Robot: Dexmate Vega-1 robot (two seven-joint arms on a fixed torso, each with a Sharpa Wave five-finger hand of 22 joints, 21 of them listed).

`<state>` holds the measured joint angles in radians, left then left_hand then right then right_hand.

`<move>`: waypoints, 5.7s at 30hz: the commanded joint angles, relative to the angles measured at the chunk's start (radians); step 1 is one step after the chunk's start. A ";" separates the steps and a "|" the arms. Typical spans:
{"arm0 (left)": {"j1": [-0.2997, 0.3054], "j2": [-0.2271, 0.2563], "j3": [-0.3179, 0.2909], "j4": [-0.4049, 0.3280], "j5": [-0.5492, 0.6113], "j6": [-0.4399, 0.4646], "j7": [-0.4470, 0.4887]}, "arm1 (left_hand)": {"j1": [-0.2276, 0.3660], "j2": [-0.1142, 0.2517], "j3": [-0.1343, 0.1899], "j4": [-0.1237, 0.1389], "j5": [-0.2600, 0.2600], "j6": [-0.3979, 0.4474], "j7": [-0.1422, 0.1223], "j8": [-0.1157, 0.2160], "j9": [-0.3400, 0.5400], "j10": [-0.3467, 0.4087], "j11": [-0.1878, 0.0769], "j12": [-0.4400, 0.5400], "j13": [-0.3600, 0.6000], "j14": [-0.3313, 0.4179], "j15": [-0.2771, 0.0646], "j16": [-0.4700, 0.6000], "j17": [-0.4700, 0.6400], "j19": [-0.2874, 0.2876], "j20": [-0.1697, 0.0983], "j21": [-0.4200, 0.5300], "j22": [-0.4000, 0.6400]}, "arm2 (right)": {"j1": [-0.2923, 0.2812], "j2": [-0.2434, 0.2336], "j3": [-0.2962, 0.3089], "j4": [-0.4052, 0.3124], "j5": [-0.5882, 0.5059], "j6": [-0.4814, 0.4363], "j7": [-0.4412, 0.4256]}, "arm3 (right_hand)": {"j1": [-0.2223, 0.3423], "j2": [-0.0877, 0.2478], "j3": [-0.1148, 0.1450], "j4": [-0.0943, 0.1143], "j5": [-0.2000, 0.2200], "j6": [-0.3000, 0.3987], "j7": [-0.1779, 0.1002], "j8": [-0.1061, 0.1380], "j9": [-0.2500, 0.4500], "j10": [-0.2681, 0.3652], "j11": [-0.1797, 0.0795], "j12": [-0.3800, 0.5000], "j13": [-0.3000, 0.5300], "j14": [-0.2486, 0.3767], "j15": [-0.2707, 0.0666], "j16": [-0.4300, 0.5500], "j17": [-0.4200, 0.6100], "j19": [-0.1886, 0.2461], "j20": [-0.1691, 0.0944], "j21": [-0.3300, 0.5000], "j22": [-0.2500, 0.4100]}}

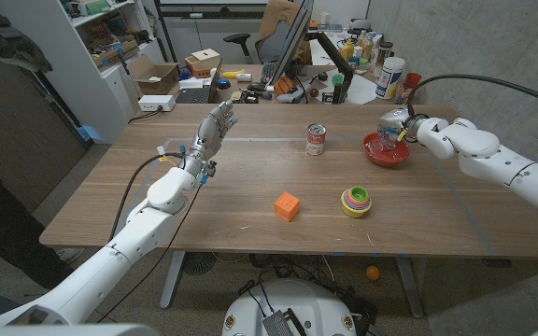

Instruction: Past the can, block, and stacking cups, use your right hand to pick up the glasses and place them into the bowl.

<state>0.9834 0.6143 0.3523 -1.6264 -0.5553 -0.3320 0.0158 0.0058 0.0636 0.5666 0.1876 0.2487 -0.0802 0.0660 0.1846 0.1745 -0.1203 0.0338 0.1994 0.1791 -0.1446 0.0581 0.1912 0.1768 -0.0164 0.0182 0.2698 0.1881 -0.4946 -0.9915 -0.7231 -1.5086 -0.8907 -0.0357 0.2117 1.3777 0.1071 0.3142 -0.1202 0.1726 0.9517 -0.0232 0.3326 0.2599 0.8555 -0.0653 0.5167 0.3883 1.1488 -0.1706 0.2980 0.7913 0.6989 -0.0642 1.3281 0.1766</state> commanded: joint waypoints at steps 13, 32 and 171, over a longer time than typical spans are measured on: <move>-0.013 -0.007 0.008 0.009 0.009 0.005 0.005 | 0.005 0.115 0.000 0.000 0.010 0.002 0.003 -0.002 0.001 -0.002 0.001 -0.003 0.004 -0.002 0.002 -0.005 0.003 0.008 0.004 -0.002 0.004 | 0.039 0.018 -0.015 0.033 0.025 0.005 0.063 | -0.382 -0.020 -0.102 0.215 0.048 -0.182 -0.047 -0.114 -0.026 -0.009 0.029 -0.016 0.023 0.037 -0.050 -0.033 0.009 0.071 -0.116 -0.062 -0.011; -0.005 -0.004 0.007 -0.003 0.012 0.000 0.008 | 0.006 0.117 0.002 -0.001 0.010 0.002 0.003 -0.002 0.001 -0.002 0.001 -0.003 0.004 -0.002 0.001 -0.005 0.003 0.009 0.004 -0.003 0.004 | 0.006 -0.014 0.012 -0.015 0.017 -0.019 0.011 | -0.459 -0.189 -0.192 0.251 0.115 -0.435 -0.108 -0.150 -0.054 -0.106 0.008 -0.034 0.043 -0.051 -0.047 -0.079 0.015 0.147 -0.119 -0.186 -0.013; 0.136 0.130 -0.130 0.020 -0.165 -0.089 -0.208 | 0.006 0.114 0.010 0.000 0.009 0.010 -0.006 0.001 0.002 -0.006 0.001 -0.003 0.004 -0.004 0.004 -0.005 0.003 0.011 0.007 -0.015 0.004 | -0.158 0.005 0.187 -0.413 0.068 -0.465 -0.133 | -1.071 0.084 -0.354 0.300 0.266 -0.666 -0.159 -0.118 -0.065 -0.549 -0.034 -0.304 -0.140 -0.833 0.001 -0.093 -0.393 -0.343 0.189 -0.878 -0.009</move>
<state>1.1061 0.7240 0.2418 -1.6642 -0.6556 -0.4055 -0.1040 0.0111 0.0689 0.5708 0.1834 0.2555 -0.0731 0.0589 0.1847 0.1745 -0.1203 0.0338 0.1954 0.1791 -0.1446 0.0580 0.1835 0.1772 -0.0147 0.0199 0.2584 0.1880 -0.6381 -1.0157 -0.5141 -1.8555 -0.7735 -0.4201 0.0680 0.3107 0.1793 -0.0459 0.1797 0.4398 0.2754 -0.1824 0.2089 0.1952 0.2989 -0.1014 0.2051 0.2460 0.3081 -0.0399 0.2002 0.3986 0.3525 0.1286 0.4507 0.1654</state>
